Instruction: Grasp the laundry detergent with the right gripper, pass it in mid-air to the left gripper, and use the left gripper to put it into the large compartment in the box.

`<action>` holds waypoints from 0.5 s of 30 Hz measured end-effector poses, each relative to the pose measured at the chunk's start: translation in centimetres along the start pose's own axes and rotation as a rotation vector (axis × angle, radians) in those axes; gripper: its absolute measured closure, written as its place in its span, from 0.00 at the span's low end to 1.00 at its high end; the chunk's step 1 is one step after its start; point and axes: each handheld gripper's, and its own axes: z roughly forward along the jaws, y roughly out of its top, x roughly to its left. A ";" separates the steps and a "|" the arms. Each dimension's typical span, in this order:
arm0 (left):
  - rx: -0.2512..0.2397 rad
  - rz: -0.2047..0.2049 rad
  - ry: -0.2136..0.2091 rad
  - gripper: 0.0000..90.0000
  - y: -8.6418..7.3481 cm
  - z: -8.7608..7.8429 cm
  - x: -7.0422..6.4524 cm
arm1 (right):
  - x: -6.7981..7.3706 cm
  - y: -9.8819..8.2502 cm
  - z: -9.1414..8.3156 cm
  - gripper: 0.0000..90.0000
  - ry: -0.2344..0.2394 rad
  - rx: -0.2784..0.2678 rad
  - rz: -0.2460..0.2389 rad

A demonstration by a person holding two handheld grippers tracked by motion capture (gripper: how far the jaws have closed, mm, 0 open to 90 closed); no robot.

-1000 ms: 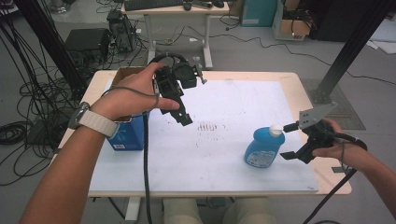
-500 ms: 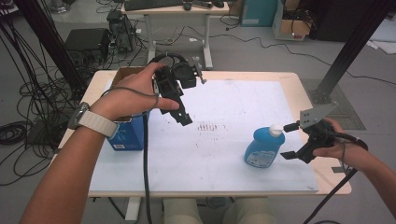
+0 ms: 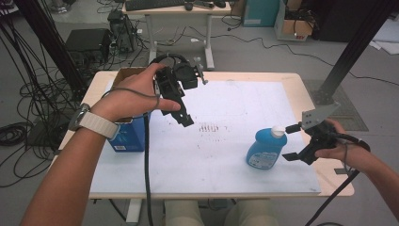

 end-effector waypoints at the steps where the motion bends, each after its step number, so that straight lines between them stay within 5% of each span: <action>1: 0.001 0.001 0.000 0.12 0.0 0.0 0.0 | 0.0 0.0 0.0 0.07 -0.001 -0.001 0.000; 15: -0.001 0.000 0.002 0.12 -0.1 0.0 0.0 | 0.0 0.0 0.0 0.07 0.002 0.003 0.000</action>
